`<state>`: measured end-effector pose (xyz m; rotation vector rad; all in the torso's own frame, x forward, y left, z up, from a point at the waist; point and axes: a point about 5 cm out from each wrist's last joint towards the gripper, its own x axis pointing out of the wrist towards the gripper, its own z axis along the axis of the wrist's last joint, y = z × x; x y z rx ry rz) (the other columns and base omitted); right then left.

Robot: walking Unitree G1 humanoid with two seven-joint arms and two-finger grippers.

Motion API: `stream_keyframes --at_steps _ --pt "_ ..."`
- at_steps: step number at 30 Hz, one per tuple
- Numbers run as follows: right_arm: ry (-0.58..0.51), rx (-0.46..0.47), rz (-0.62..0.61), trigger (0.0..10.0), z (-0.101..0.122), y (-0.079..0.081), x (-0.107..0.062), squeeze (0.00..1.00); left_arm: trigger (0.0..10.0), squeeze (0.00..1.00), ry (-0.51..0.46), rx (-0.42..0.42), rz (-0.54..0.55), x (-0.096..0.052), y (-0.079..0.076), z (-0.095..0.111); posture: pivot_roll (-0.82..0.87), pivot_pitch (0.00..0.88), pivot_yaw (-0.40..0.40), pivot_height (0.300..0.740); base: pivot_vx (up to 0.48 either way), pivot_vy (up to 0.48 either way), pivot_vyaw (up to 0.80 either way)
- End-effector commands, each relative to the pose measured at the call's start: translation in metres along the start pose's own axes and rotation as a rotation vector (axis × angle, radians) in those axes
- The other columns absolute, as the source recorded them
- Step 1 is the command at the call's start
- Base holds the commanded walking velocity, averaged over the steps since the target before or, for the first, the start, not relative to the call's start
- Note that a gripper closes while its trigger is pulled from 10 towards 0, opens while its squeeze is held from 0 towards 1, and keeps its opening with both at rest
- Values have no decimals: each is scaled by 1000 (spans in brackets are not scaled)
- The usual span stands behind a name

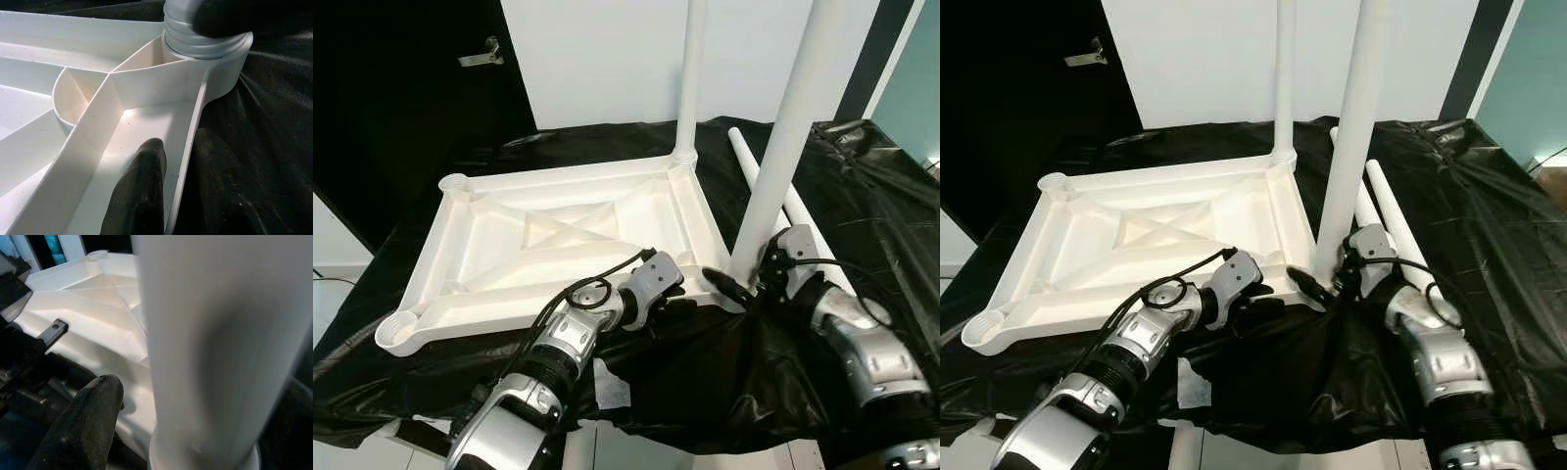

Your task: Building children table

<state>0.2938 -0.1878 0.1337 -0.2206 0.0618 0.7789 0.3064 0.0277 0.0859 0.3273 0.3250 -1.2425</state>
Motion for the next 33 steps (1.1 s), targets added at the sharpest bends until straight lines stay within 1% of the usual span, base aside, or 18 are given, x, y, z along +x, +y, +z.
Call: stream_keyframes --at_steps 1,2,5,14,19,21,22,23,24,25,26,27,28,29,30,31,32,33 --pt "42 44 63 9412 -7 1 1 0 10000 0 145 -121 -104 3 -24 -44 -104 0 26 740 0 0 0" --pt "64 63 89 0 -9 -5 -2 0 10000 0 143 -121 -102 3 -23 -44 -95 0 23 740 0 0 0" --pt "83 76 118 0 -10 -8 -4 0 10000 0 141 -122 -101 3 -23 -43 -94 0 23 740 0 0 0" --pt "63 76 129 0 -5 -15 -5 0 10000 0 143 -120 -102 3 -23 -43 -99 0 26 740 0 0 0" --pt "72 117 134 0 -12 -12 -4 0 10000 0 142 -117 -106 4 -24 -42 -103 0 28 740 0 0 0" --pt "58 137 126 0 -13 -8 -3 0 10000 0 140 -116 -108 5 -24 -41 -99 0 24 740 0 0 0" --pt "31 153 103 0 -13 -3 0 0 10000 0 139 -115 -109 5 -24 -41 -99 0 24 740 0 0 0" --pt "31 153 103 0 -13 -3 0 0 10000 0 139 -115 -109 5 -24 -41 -99 0 24 740 0 0 0" --pt "-18 168 18 0 -13 8 8 0 10000 0 137 -117 -107 5 -24 -40 -88 0 14 740 0 0 0" --pt "-55 195 -153 0 -16 24 15 0 10000 0 137 -120 -105 3 -24 -41 -80 1 10 740 0 0 0" --pt "-55 195 -153 0 -16 24 15 0 10000 0 137 -120 -105 3 -24 -41 -80 1 10 740 0 0 0" --pt "-71 228 -311 0 -21 36 19 0 10000 0 138 -123 -102 2 -24 -43 -80 1 10 740 0 0 0" --pt "-71 228 -311 0 -21 36 19 0 10000 0 138 -123 -102 2 -24 -43 -80 1 10 740 0 0 0" --pt "-77 261 -444 0 -24 45 19 0 10000 0 140 -125 -101 1 -25 -44 -72 3 8 740 0 0 0" --pt "-77 261 -444 0 -24 45 19 0 10000 0 140 -125 -101 1 -25 -44 -72 3 8 740 0 0 0" --pt "-78 279 -538 0 -27 50 17 0 10000 0 142 -127 -101 1 -25 -45 -62 4 8 740 0 0 0" --pt "-78 279 -538 0 -27 50 17 0 10000 0 142 -127 -101 1 -25 -45 -62 4 8 740 0 0 0" --pt "-76 279 -601 0 -29 52 15 0 10000 0 142 -128 -102 0 -26 -46 -63 4 8 740 0 0 0"
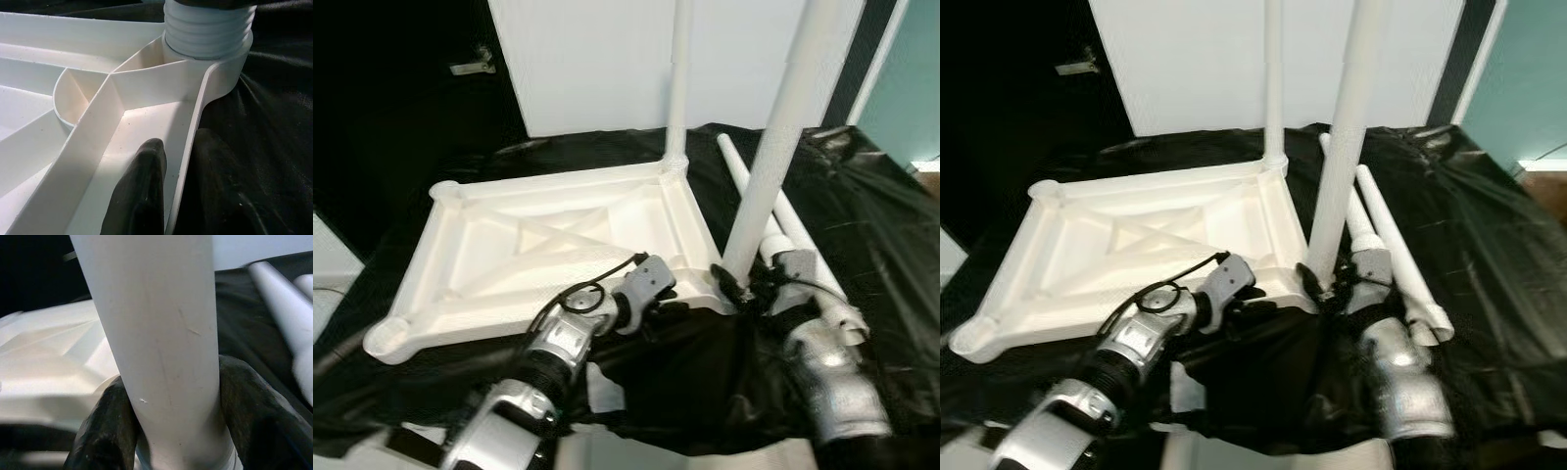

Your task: Building children table

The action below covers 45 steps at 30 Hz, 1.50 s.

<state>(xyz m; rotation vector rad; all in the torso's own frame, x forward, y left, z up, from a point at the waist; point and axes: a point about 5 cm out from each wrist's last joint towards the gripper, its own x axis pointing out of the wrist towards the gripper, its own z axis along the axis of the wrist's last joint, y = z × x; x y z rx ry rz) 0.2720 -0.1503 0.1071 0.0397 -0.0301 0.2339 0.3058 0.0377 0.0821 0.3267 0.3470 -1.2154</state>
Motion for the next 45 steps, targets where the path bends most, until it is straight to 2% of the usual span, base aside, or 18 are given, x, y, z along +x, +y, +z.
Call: stream_keyframes --at_steps 1,5,10,11,12,13,14,15,17,19,23,24,26,32,37,38,39,45 --pt "48 15 -119 0 -13 1 -5 0 10000 0 128 -109 -124 7 -28 -39 -63 4 6 740 0 0 0" --pt "68 -13 -253 0 -19 -6 -10 0 10000 0 132 -107 -122 6 -27 -39 -55 0 1 740 0 0 0" --pt "81 -15 -318 0 -21 -10 -13 0 10000 0 132 -108 -119 6 -26 -39 -62 0 1 740 0 0 0" --pt "84 -18 -284 3333 -20 -6 -11 0 10000 0 134 -107 -120 6 -26 -40 -70 0 3 740 0 0 0" --pt "84 -18 -284 3333 -20 -6 -11 0 10000 0 134 -107 -120 6 -26 -40 -70 0 3 740 0 0 0" --pt "83 -30 -258 10000 -19 0 -9 0 10000 0 136 -106 -121 6 -26 -40 -71 0 3 740 0 0 0" --pt "83 -30 -258 10000 -19 0 -9 0 10000 0 136 -106 -121 6 -26 -40 -71 0 3 740 0 0 0" --pt "59 -54 -161 10000 -15 10 -6 1000 10000 0 133 -107 -124 8 -27 -39 -73 0 5 740 0 0 0" --pt "59 -54 -161 10000 -15 10 -6 1000 10000 0 133 -107 -124 8 -27 -39 -73 0 5 740 0 0 0" --pt "32 -63 -37 10000 -9 11 -3 1000 10000 0 130 -107 -124 8 -27 -37 -83 2 11 740 0 0 0" --pt "18 -105 64 10000 -2 2 0 1000 10000 0 130 -107 -125 8 -27 -37 -92 4 15 740 0 0 0" --pt "16 -123 90 10000 1 -2 1 16 10000 0 131 -107 -125 8 -27 -37 -93 4 16 740 0 0 0" --pt "23 -150 219 10000 9 -12 3 0 10000 0 131 -108 -127 9 -27 -38 -94 5 15 740 0 0 0" --pt "39 -179 357 10000 18 -23 5 0 10000 0 132 -107 -127 9 -27 -37 -99 7 16 740 0 0 0" --pt "177 -182 560 10000 14 -29 5 0 10000 0 130 -106 -125 10 -26 -37 -92 4 14 740 0 0 0" --pt "209 -179 602 3490 12 -28 4 0 10000 0 130 -106 -122 9 -26 -37 -89 4 13 740 0 0 0" --pt "236 -172 644 0 12 -28 3 0 10000 0 131 -107 -118 9 -25 -38 -83 4 13 740 0 0 0" --pt "274 -173 722 0 16 -32 5 0 10000 0 134 -110 -113 7 -25 -40 -78 2 14 740 0 0 0"
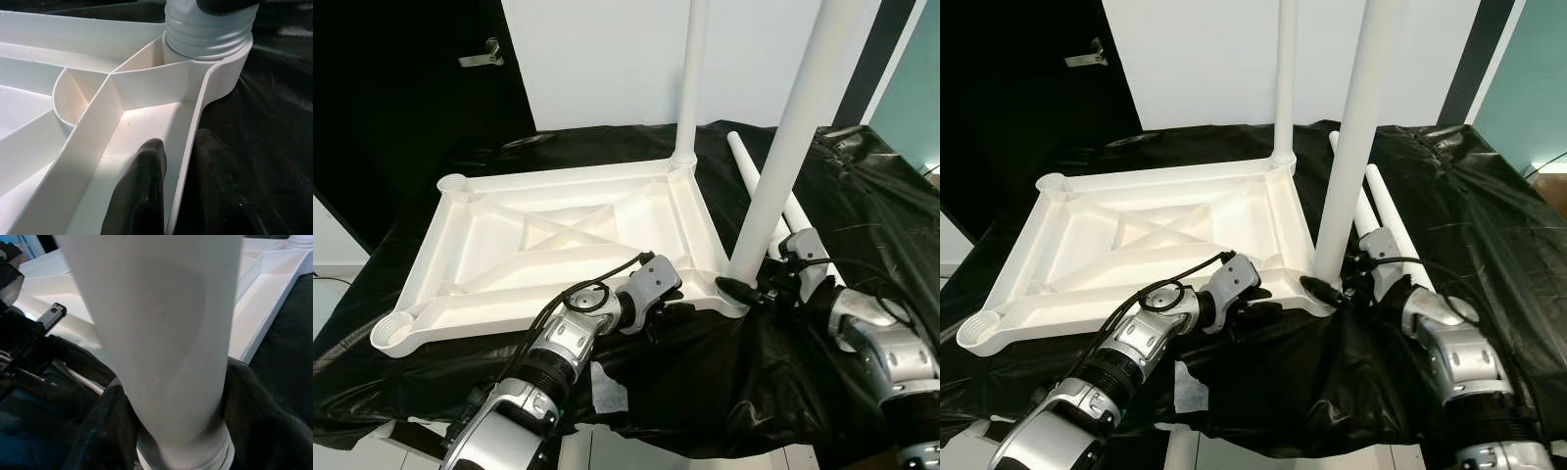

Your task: Building children table

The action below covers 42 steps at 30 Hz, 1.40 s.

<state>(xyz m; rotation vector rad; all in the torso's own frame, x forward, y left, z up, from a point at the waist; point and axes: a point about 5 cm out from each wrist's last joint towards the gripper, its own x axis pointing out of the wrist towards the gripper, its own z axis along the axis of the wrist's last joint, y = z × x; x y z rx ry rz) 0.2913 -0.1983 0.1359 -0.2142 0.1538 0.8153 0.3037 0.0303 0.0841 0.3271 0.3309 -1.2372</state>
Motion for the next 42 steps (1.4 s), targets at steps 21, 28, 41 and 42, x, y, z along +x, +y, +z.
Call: stream_keyframes --at_steps 21,28,41,42 --pt "-187 135 -484 0 -6 43 21 0 10000 0 140 -127 -88 3 -21 -43 -64 4 3 740 0 0 0" --pt "-200 188 -818 0 -10 52 12 0 10000 0 147 -124 -100 2 -23 -45 -75 3 13 740 0 0 0" --pt "-186 130 -684 10000 -5 58 24 1000 10000 0 142 -115 -108 4 -23 -41 -85 0 12 740 0 0 0" --pt "-201 109 -596 10000 -3 59 27 1000 10000 0 143 -116 -108 4 -23 -42 -84 0 10 740 0 0 0"
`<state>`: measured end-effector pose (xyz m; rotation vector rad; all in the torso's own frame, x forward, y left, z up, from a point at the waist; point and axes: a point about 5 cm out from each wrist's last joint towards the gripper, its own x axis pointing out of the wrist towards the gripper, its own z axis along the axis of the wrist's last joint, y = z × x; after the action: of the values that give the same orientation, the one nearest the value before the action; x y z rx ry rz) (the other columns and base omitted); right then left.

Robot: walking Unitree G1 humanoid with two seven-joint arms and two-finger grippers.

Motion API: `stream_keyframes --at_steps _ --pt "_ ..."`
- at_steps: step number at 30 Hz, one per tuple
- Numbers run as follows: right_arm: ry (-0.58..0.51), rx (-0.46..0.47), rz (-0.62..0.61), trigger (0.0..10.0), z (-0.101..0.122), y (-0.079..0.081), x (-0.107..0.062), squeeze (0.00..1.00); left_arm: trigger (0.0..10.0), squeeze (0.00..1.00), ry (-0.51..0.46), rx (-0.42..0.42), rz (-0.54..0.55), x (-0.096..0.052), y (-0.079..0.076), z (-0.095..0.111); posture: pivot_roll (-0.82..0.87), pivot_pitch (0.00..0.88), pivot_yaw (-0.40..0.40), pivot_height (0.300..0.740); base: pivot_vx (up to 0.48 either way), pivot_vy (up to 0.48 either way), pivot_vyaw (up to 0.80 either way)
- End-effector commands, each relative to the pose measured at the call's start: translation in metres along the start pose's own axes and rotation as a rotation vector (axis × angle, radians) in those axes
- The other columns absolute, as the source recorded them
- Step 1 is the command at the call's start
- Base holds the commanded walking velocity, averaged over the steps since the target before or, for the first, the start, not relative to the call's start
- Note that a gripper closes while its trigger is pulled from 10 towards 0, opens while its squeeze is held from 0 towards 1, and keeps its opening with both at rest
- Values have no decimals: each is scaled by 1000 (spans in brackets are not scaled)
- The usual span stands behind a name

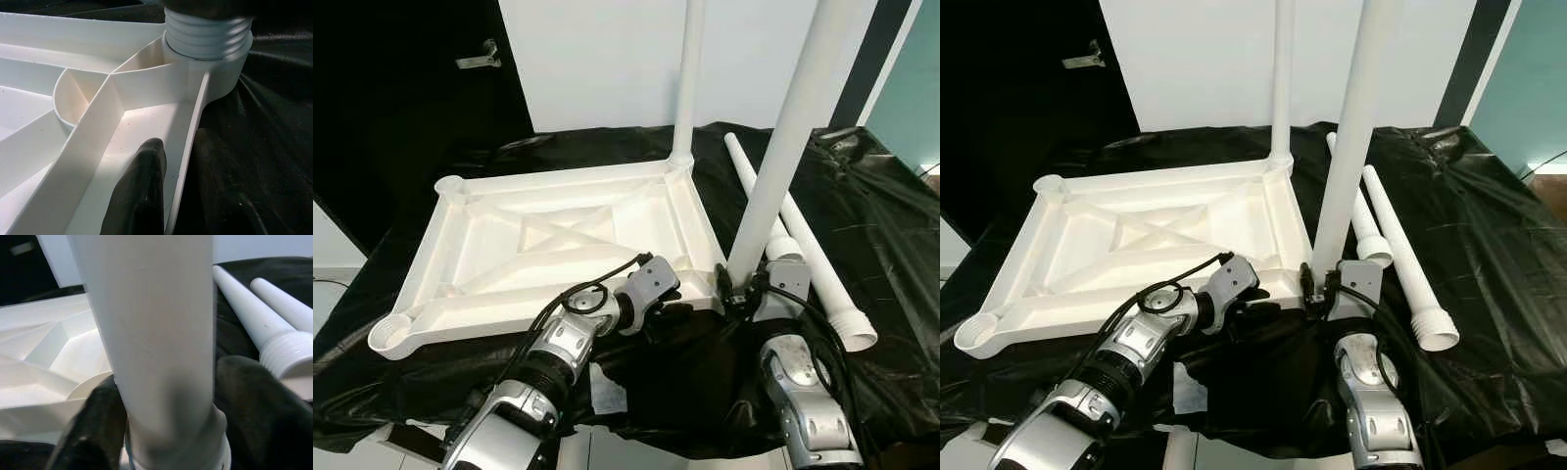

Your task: Building children table

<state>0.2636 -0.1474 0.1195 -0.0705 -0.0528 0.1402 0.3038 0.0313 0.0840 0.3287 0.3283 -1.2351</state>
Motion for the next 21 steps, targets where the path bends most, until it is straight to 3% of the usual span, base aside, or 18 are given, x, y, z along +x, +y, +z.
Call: stream_keyframes --at_steps 1,4,5,7,9,13,17,21 --pt "-17 1 151 10000 2 8 4 1000 10000 0 145 -118 -111 4 -24 -42 -84 0 10 740 0 0 0" --pt "-37 -17 251 10000 6 11 5 957 10000 0 145 -120 -111 4 -24 -42 -86 0 10 740 0 0 0" --pt "-46 -29 327 10000 10 12 5 0 10000 0 146 -120 -110 5 -24 -42 -88 0 9 740 0 0 0" --pt "-50 -80 499 10000 18 9 7 0 10000 0 146 -117 -113 5 -24 -42 -90 0 7 740 0 0 0" --pt "-34 -91 559 10000 19 6 7 0 10000 0 145 -115 -114 6 -24 -42 -90 0 5 740 0 0 0" --pt "95 -101 768 10000 13 -2 8 0 10000 0 142 -117 -114 7 -24 -42 -89 0 1 740 0 0 0" --pt "163 -141 861 10000 5 -8 5 0 10000 0 142 -117 -116 8 -25 -42 -84 0 -1 740 0 0 0" --pt "173 -190 865 10000 2 -19 13 0 10000 0 141 -117 -113 7 -25 -42 -80 0 1 740 0 0 0"
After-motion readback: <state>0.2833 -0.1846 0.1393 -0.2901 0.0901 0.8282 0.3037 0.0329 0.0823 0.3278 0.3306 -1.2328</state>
